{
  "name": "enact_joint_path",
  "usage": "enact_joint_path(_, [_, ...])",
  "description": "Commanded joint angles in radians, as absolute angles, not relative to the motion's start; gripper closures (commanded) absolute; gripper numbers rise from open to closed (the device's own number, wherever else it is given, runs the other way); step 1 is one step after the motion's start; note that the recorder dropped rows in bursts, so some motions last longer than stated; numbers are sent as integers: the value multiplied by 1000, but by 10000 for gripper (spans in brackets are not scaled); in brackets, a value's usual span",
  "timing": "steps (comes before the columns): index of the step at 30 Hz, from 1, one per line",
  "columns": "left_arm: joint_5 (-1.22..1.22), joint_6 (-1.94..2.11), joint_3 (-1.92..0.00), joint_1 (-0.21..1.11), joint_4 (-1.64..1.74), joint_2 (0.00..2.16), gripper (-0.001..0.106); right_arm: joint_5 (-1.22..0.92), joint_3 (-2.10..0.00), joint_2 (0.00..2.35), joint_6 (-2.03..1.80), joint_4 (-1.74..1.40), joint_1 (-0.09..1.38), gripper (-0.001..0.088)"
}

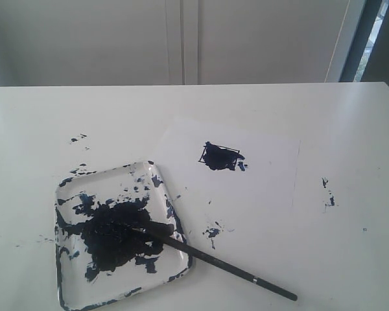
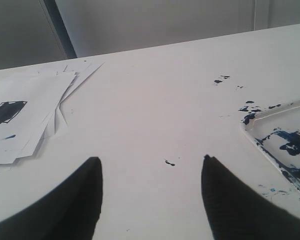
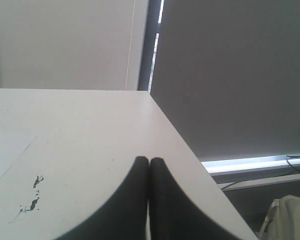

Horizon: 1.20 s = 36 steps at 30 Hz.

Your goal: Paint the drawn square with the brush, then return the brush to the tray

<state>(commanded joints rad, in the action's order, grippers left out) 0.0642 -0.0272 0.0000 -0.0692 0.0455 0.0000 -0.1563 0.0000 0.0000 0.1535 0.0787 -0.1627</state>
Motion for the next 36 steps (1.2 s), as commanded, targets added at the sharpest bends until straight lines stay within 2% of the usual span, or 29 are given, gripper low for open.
enact_joint_path(18, [64, -27, 0, -69, 46, 0, 435, -225, 0, 0, 150, 78, -161, 868])
enact_joint_path(24, [64, -27, 0, -69, 46, 0, 435, -225, 0, 0, -76, 89, -161, 868])
enact_joint_path(29, [64, -27, 0, -69, 46, 0, 435, -223, 0, 0, -48, 89, -157, 868])
enact_joint_path(36, [64, -27, 0, -69, 46, 0, 435, -223, 0, 0, 0, 85, -94, 868])
